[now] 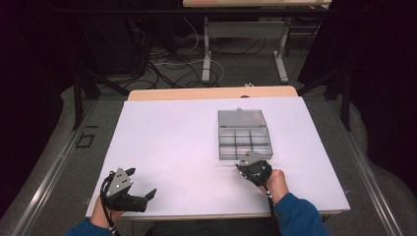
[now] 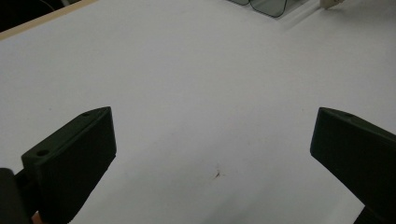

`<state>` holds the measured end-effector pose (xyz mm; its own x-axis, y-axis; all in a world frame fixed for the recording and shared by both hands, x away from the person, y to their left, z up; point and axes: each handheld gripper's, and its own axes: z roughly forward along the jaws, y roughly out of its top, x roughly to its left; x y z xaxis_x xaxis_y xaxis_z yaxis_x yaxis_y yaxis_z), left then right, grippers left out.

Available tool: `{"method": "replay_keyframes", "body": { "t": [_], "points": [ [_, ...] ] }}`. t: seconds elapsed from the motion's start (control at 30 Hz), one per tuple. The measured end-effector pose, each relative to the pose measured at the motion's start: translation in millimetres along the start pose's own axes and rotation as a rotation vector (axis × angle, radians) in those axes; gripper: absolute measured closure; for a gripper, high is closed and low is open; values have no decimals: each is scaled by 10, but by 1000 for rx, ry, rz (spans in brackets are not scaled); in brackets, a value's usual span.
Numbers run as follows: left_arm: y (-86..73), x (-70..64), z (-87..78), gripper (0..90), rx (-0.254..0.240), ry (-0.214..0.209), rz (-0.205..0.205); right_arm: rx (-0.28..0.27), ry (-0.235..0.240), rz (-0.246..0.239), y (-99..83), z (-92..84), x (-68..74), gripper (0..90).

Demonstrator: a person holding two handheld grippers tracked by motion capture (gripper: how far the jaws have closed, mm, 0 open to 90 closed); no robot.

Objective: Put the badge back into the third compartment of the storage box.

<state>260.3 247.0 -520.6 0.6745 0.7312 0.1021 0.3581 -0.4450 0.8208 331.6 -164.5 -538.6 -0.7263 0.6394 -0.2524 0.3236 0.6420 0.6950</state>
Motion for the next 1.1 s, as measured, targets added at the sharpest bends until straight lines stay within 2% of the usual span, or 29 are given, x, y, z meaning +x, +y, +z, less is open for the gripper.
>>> {"method": "replay_keyframes", "body": {
  "t": [0.87, 0.93, 1.1],
  "points": [
    [1, 0, -7, 4, 0, 4, -5, -64, 10, 39, 16, -281, -14, 887],
    [1, 0, -7, 4, 1, 4, -4, -74, 10, 29, 20, -304, -31, 887],
    [0, 3, -7, 4, 0, 4, -5, -77, 9, 49, 26, -358, -38, 887]
  ]
}}
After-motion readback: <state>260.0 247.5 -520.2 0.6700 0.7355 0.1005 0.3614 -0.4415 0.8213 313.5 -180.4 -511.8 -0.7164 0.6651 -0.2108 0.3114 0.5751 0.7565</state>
